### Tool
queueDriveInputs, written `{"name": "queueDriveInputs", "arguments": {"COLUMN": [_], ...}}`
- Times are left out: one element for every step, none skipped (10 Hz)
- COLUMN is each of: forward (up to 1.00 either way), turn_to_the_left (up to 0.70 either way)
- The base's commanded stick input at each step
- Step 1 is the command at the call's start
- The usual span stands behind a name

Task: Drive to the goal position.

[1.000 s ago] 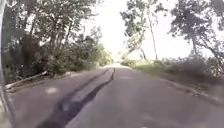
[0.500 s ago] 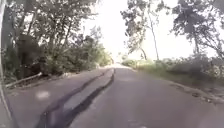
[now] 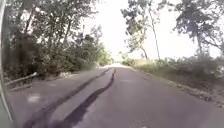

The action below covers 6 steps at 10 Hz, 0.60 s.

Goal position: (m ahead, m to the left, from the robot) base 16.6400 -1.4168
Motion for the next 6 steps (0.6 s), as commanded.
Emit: {"name": "queueDriveInputs", "arguments": {"forward": [0.70, 0.70, 0.70, 0.70, 0.70, 0.70], "turn_to_the_left": [0.00, 0.00, 0.00, 0.00, 0.00, 0.00]}}
